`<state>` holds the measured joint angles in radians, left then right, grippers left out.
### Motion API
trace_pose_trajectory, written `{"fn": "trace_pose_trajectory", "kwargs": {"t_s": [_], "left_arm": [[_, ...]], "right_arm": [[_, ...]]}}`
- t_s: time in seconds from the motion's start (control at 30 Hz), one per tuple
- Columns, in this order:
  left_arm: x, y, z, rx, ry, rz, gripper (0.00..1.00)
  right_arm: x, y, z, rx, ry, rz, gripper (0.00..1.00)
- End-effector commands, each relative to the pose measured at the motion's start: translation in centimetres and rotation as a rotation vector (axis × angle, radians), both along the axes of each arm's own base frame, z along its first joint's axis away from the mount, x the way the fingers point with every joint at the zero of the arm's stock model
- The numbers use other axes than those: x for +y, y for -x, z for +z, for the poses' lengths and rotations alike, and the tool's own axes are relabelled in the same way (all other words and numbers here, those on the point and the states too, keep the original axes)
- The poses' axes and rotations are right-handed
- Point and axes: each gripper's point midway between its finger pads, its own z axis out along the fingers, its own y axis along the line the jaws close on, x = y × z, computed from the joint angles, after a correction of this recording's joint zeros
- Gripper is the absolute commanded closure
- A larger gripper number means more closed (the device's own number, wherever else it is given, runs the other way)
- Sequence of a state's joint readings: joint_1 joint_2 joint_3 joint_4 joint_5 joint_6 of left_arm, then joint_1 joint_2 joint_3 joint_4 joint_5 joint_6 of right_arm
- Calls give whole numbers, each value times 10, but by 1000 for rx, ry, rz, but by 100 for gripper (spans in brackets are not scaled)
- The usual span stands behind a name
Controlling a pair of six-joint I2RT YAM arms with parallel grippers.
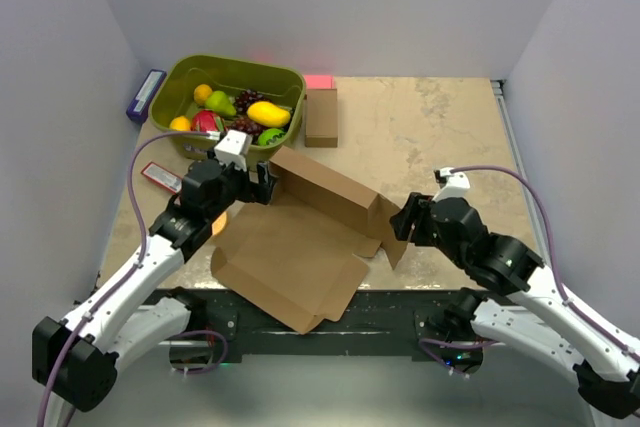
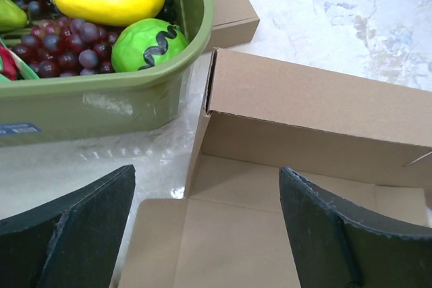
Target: Fold the paper box
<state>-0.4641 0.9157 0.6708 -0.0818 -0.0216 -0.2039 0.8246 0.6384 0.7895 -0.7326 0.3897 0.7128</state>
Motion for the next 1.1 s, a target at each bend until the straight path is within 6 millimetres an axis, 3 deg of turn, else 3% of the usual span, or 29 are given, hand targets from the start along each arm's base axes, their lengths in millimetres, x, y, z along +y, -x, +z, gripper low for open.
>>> {"fn": "trace_pose_trajectory", "kwargs": {"t_s": [0.0, 0.13, 0.23, 0.3, 0.5, 0.6, 0.9, 1.07], "left_arm": [[-5, 2, 29, -1, 114, -7, 8], [-9, -15, 40, -1, 159, -15, 8], [-6, -30, 46, -9, 188, -8, 8], [-9, -38, 57, -41, 228, -31, 8], [-8, -55, 51, -31, 246, -61, 8], [-4, -57, 42, -24, 244, -53, 8], [19, -55, 50, -64, 226, 17, 7], [21, -54, 46, -41, 223, 20, 6]], "right_arm": [[4, -9, -2, -15, 22, -6, 37], [4, -10, -6, -9, 33, -9, 40], [4, -11, -10, -4, 41, -12, 50], [5, -12, -14, 1, 55, -9, 61], [15, -27, -13, -22, 117, 22, 92], [20, -38, -10, -39, 182, 44, 99], [25, -75, 18, -165, 417, 108, 100], [22, -89, 33, -257, 526, 130, 100]]}}
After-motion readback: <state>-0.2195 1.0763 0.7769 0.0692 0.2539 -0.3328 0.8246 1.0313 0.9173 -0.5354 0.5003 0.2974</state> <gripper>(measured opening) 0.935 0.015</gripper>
